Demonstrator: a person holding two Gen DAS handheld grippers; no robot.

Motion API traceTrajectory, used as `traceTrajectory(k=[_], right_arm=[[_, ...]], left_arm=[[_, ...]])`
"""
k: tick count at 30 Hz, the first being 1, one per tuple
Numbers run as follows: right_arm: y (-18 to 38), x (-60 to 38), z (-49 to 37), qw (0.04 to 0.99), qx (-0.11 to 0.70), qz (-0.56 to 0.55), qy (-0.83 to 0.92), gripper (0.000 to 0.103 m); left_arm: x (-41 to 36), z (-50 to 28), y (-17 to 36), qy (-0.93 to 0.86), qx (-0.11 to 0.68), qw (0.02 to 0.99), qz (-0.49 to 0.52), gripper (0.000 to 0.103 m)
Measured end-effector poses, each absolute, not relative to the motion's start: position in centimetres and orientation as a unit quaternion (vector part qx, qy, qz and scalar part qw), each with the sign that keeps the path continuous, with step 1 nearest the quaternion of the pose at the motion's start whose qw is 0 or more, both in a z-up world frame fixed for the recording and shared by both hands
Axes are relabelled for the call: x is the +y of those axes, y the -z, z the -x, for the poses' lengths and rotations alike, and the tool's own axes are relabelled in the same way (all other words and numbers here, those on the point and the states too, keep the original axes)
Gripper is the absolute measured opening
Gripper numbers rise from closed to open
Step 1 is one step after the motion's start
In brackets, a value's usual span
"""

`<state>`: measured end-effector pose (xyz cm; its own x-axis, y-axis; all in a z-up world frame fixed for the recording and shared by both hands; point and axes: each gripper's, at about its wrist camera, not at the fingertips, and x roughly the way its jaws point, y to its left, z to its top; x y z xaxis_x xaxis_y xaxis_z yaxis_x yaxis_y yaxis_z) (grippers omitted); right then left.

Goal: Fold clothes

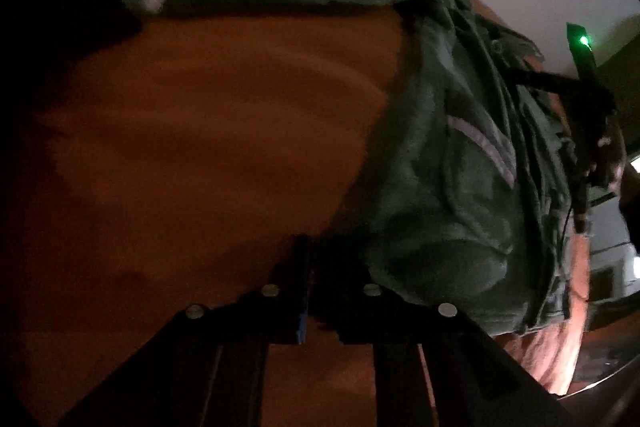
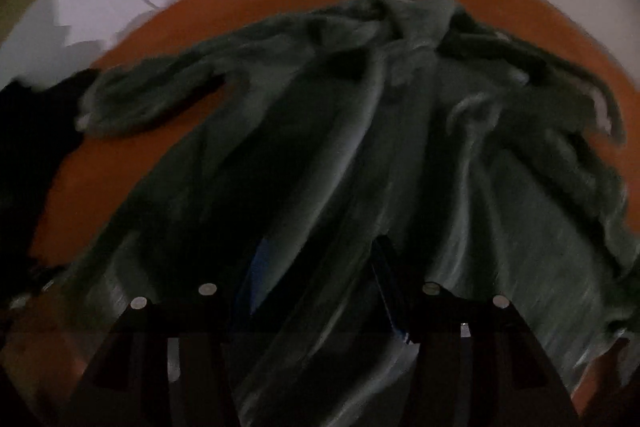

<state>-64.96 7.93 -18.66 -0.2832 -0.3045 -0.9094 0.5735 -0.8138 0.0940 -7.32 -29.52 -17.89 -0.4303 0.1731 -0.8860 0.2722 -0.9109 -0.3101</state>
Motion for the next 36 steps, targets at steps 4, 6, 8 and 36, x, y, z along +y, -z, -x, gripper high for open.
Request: traceTrajectory(k=[4, 6, 8, 36], right_arm=[[18.6, 8.3, 68.3, 0.243, 0.108, -0.542, 0.797, 0.053], [18.5, 8.1, 69.6, 0.227, 0.117, -0.537, 0.804, 0.053], [19.0, 7.6, 71.1, 0.212, 0.123, -0.545, 0.802, 0.053], [21.8, 10.9, 68.7, 0.224, 0.085, -0.579, 0.779, 0.053]], left_arm=[[-30.0, 9.5, 13.5, 0.843, 0.178, 0.030, -0.506, 0.025], [-28.7, 13.3, 12.6, 0.851, 0.142, 0.018, -0.505, 0.039], [-26.0, 16.9, 13.1, 0.855, 0.108, -0.011, -0.508, 0.040], [-27.7, 17.0, 19.4, 0.810, 0.219, -0.044, -0.543, 0.022]])
